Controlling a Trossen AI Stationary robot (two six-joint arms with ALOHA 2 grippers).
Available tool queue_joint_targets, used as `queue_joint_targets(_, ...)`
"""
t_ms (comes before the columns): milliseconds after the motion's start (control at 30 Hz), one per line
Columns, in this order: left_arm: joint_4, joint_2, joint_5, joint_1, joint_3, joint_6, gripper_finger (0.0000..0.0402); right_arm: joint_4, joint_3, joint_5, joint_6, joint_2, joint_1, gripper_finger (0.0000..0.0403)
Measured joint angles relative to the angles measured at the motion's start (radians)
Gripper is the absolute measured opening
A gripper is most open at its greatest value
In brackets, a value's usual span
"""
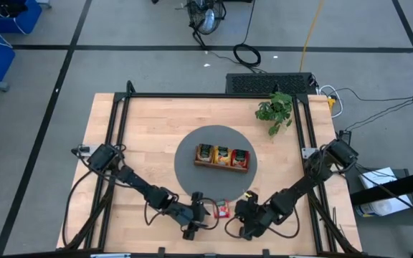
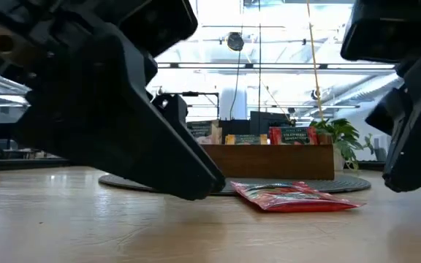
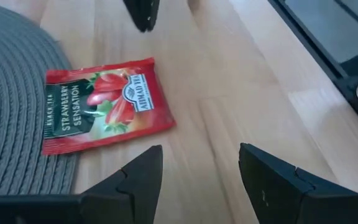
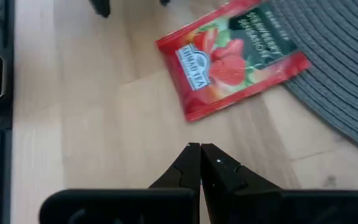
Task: Pick & Place Tea
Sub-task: Put the red tea bag to the right section into the wooden organizer
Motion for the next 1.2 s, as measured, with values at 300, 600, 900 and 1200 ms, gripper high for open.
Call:
queue_joint_targets(300,-0.001,0.000,0.036,0.019,0.000,-0.072,0.0214,0.203,-0.041,0.021,-0.011,0.101,-0.027,0.0000)
queue_joint_targets(600,0.001,0.000,0.016,0.019,0.000,-0.059,0.0214,0.392,-0.043,-0.013,-0.141,0.156,-0.062,0.0000)
queue_joint_targets(900,-0.014,0.000,0.001,0.021,0.000,-0.046,0.0214,0.420,-0.044,-0.023,-0.161,0.157,-0.062,0.0000)
queue_joint_targets(1200,-0.120,0.003,-0.004,0.039,0.002,-0.074,0.0214,0.452,-0.045,-0.100,-0.188,0.056,-0.058,0.0000)
